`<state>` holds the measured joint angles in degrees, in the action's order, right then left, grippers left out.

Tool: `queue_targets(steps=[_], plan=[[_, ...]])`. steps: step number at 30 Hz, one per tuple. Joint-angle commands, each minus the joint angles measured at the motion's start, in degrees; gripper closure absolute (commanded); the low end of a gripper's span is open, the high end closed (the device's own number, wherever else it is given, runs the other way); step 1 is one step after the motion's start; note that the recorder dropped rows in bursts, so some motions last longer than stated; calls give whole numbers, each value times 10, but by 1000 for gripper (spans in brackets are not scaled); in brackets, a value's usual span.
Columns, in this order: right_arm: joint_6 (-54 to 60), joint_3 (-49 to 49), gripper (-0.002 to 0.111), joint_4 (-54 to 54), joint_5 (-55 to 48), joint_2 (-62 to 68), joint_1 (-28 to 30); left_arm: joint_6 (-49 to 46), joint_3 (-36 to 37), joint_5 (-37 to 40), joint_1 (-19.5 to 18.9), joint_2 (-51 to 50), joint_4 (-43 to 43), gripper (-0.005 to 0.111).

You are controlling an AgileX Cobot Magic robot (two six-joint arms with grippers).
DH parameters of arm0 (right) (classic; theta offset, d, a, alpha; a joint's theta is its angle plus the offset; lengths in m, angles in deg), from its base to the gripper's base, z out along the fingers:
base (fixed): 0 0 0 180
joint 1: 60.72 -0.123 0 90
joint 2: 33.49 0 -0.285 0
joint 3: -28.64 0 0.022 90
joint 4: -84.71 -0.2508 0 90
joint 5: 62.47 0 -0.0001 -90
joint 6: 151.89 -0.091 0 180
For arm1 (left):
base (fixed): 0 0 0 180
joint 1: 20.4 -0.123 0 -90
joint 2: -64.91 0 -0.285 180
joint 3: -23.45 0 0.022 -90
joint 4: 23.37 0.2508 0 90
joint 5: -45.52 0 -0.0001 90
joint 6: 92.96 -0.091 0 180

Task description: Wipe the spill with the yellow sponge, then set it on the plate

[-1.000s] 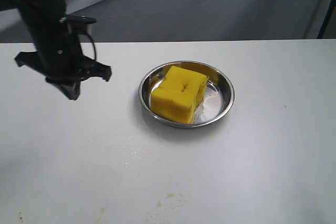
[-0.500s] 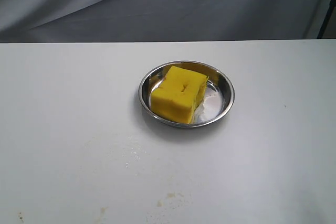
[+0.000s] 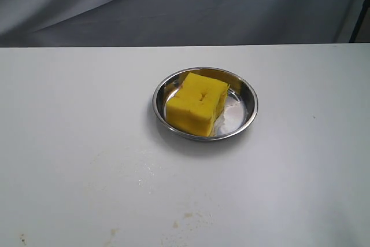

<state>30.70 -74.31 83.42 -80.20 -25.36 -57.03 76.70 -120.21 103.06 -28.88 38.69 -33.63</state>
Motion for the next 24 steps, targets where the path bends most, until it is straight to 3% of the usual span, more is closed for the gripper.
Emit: queue_targets(steps=[1,3,7,15,24], plan=[[2,2,108,7,5,-3,3,-37,3,-118,-1,161,-12,107],[2,2,108,7,5,-3,3,-37,-1,-172,-1,184,-11,107],[2,2,108,7,2,-3,3,-32,10,-178,-2,184,-58,107],[2,2,108,7,2,-3,3,-31,195,-322,-2,184,-78,107],[2,2,108,7,2,-3,3,-8,357,-469,-2,184,-95,107]])
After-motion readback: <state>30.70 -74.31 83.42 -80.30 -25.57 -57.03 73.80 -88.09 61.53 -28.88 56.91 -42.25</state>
